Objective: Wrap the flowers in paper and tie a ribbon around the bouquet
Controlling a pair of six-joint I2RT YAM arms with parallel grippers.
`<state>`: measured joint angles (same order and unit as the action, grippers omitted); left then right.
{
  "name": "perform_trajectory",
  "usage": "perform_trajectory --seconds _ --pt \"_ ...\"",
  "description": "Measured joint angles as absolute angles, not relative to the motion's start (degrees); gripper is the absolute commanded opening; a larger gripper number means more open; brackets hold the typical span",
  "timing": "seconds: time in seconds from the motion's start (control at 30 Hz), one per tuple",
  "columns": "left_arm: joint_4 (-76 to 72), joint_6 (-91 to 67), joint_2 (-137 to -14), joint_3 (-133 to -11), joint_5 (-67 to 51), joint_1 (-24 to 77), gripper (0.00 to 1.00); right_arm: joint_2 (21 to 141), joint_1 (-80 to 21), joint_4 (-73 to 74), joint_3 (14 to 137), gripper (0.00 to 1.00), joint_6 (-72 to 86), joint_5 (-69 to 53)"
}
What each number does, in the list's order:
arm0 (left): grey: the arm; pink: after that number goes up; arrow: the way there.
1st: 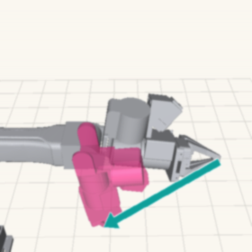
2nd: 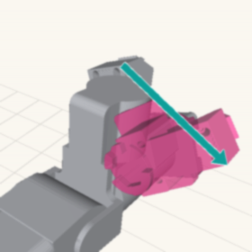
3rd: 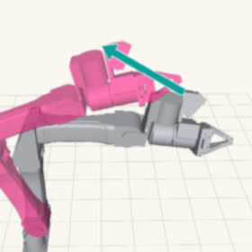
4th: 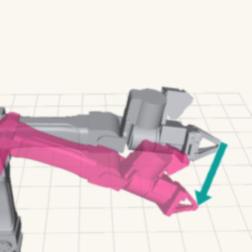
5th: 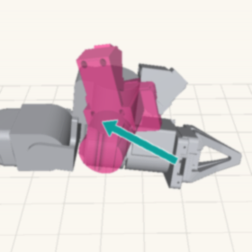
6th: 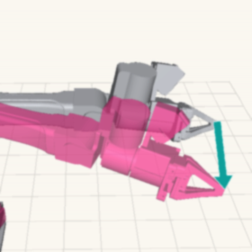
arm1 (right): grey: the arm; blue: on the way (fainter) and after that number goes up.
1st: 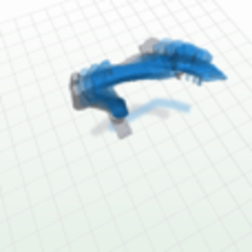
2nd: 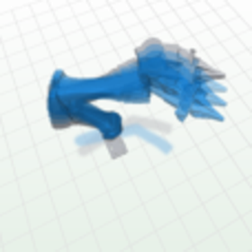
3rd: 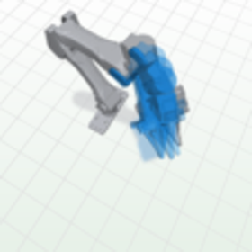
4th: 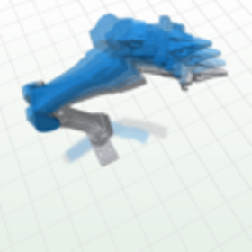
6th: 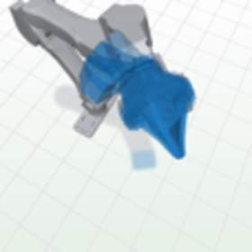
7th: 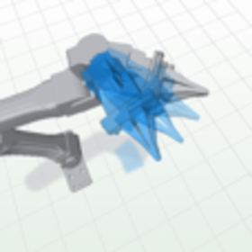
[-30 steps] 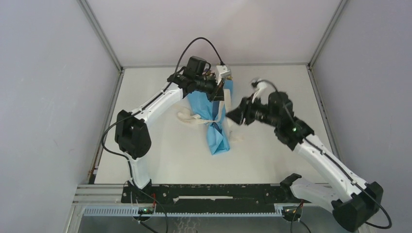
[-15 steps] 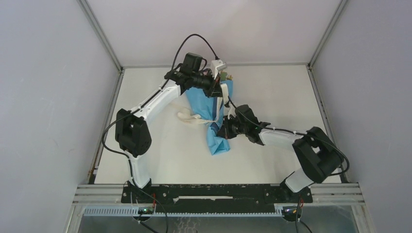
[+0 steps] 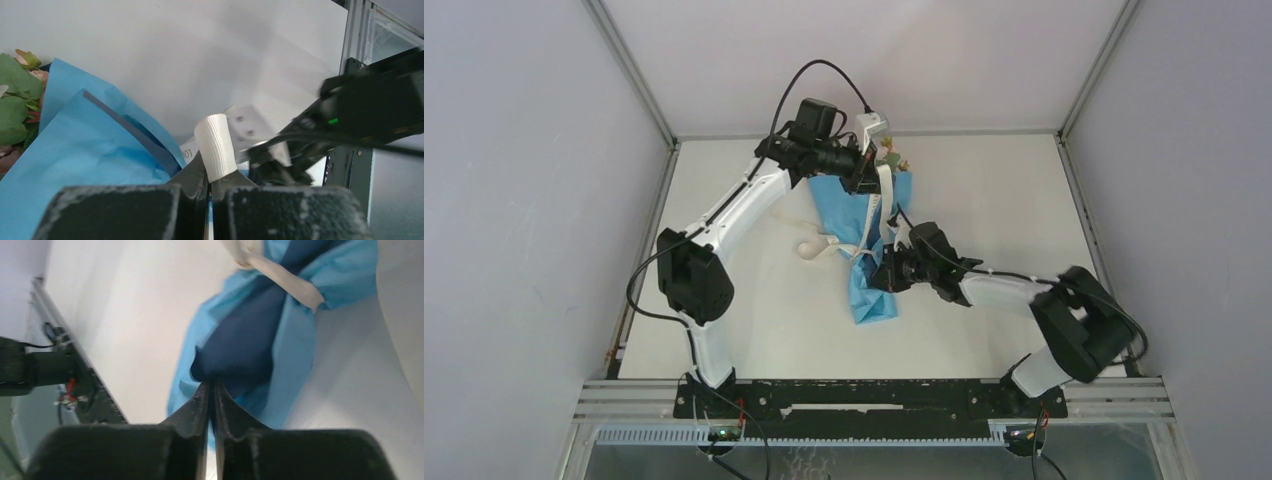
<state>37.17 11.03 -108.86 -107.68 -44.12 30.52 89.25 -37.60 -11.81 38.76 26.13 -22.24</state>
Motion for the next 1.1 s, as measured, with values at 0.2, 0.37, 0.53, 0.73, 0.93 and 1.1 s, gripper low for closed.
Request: perform_trajectory --seconds 0.2,0.37,0.53,0.73,0.93,1.1 --pt "37.19 11.66 -108.84 -105.82 -43.99 30.52 0.0 70.5 -34.83 -9.65 38.3 0.56 24.14 -25.82" --pt "36.99 12.16 -108.84 -105.06 -43.81 30.52 0.0 62.02 -25.58 -11.64 39.68 0.74 22.92 -27.55" --pt "36.99 12.64 -108.84 -104.71 -43.68 30.52 0.0 68.55 -20.25 -11.27 45.47 0.85 19.22 -28.38" --pt "37.04 13.52 -108.84 -104.71 -43.66 30.52 0.0 82.87 -20.08 -10.22 54.96 0.81 13.91 -34.83" --pt "37.41 14.2 -108.84 -104.73 -43.62 30.52 0.0 90.17 -20.05 -10.15 57.52 0.09 11.35 -39.31" --pt "38.72 16.16 -108.84 -104.73 -42.87 30.52 0.55 92.64 -19.99 -10.46 58.13 0.0 11.9 -41.76"
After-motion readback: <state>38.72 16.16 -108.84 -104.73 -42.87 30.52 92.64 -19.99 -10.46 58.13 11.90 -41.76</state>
